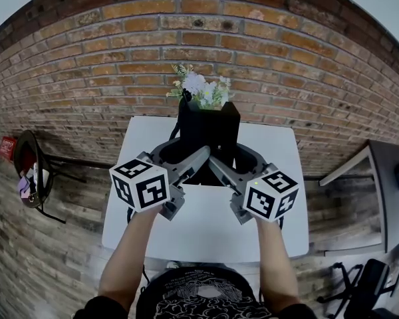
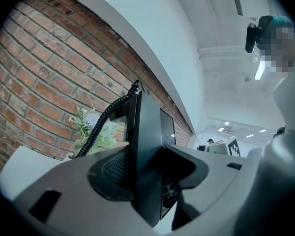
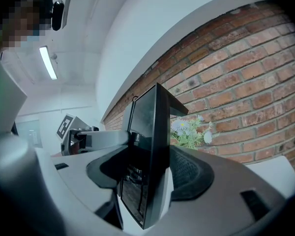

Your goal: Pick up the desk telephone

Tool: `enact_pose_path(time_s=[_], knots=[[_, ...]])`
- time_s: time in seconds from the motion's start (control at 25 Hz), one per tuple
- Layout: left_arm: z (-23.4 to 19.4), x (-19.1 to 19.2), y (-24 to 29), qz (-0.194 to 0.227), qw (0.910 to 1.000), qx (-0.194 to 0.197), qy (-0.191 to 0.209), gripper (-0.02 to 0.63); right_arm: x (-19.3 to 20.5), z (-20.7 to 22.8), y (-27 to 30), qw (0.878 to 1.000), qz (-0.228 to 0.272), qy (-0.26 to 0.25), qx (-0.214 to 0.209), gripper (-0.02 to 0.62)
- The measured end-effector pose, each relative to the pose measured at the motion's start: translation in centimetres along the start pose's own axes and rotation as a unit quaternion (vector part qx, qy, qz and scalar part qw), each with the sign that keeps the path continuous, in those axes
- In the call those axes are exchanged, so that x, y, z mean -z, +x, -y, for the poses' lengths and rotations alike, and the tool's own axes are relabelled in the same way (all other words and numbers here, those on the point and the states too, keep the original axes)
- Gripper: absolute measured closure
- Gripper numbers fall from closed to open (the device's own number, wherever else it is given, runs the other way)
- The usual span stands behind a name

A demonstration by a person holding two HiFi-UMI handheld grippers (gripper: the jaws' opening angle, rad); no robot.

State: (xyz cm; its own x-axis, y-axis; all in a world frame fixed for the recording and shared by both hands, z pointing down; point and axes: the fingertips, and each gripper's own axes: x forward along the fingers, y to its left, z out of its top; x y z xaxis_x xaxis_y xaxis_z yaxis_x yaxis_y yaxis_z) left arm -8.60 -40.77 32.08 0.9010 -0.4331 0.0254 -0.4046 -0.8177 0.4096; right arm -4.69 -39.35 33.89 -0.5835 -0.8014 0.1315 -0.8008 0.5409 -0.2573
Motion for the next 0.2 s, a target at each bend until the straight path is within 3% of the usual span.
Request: enact_pose_path(time_s=[0.2], knots=[[-0.19,0.11,-0.11,0.0,1.0,0.0,-0.001,0.403,0.14,-0.07,0.21,1.0,-0.001,0.0,0.0,0.341]])
